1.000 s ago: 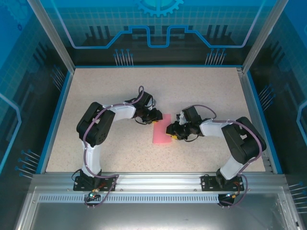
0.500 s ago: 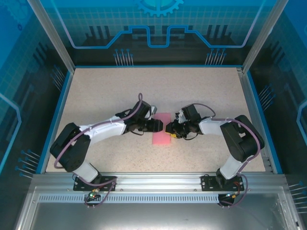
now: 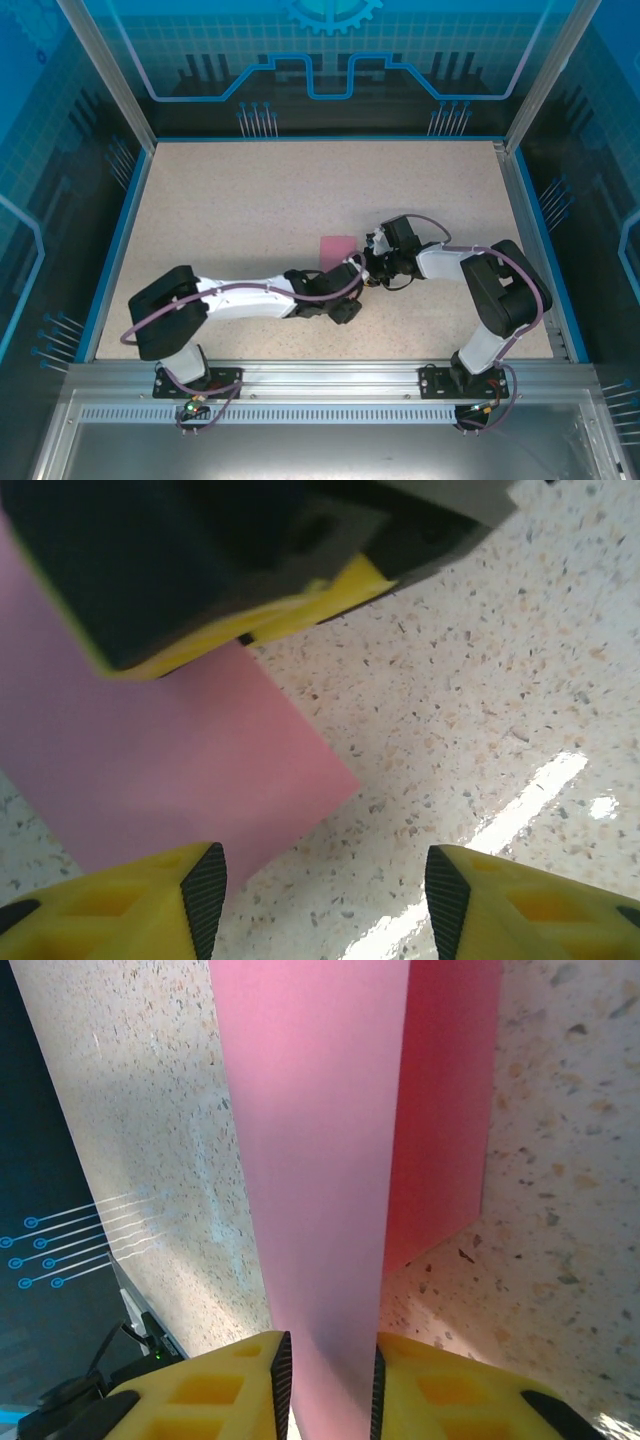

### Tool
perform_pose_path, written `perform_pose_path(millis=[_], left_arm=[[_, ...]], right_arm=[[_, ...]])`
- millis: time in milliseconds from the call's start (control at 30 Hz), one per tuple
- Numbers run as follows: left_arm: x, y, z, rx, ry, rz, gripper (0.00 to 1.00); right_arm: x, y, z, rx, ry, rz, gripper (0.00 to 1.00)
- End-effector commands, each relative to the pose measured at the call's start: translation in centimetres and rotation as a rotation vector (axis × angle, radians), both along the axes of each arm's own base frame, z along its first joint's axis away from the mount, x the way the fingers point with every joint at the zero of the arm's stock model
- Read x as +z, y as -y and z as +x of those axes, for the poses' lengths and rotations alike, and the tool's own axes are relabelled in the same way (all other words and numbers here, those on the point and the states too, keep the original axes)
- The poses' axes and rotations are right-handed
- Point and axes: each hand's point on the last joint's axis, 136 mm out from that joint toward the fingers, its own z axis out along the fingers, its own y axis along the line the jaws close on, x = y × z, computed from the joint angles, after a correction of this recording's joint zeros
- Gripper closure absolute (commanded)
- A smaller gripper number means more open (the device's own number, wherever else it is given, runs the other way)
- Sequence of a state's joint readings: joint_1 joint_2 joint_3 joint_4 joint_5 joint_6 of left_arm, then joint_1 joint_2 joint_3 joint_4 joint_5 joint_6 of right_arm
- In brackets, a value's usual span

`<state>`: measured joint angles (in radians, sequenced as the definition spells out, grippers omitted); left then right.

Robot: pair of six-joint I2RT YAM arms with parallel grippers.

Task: Fold a paper plane with a square sheet of paper (pick it up from the middle)
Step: Third fold the triangle at the center of the table.

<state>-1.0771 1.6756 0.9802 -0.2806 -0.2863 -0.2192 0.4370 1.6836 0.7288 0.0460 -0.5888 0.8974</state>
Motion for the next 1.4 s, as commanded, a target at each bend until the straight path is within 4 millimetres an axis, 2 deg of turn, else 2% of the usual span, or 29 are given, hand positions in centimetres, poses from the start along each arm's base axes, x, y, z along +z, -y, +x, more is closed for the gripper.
perform_pose_path(millis=[0,133,400,567,900,1067,1367], left_arm=[[-0.1,-1.2,1.1,-0.030,0.125,0.178,0.42],[-1.0,-0.9,1.0,-0.048,0.140,0.216,0.42],[-1.5,-0.5,1.7,-0.040,0.200,0.252,0.42],[-1.4,-0.2,1.7,-0.050,0.209,0.249,0.46],[0.0,0.1,1.7,-0.046,0.235,0.188,0.67],[0.3,-0.1,1.8,-0.037,0.243,0.188,0.82],[0.5,-0.2,2.0,-0.029,0.219,0.161,0.95]], right_arm=[[1.0,-0.2,1.0,0.001,0.012,0.042,0.74],[1.1,-0.2,1.0,-0.003,0.008,0.048,0.75],[1.4,-0.2,1.1,-0.002,0.004,0.059,0.75],[1.4,-0.1,1.1,-0.002,0.002,0.058,0.74],[1.1,0.4,1.2,-0.015,-0.007,0.044,0.73],[1.0,0.5,1.2,-0.017,-0.008,0.041,0.73],[1.0,0.8,1.2,-0.019,-0.008,0.030,0.72]])
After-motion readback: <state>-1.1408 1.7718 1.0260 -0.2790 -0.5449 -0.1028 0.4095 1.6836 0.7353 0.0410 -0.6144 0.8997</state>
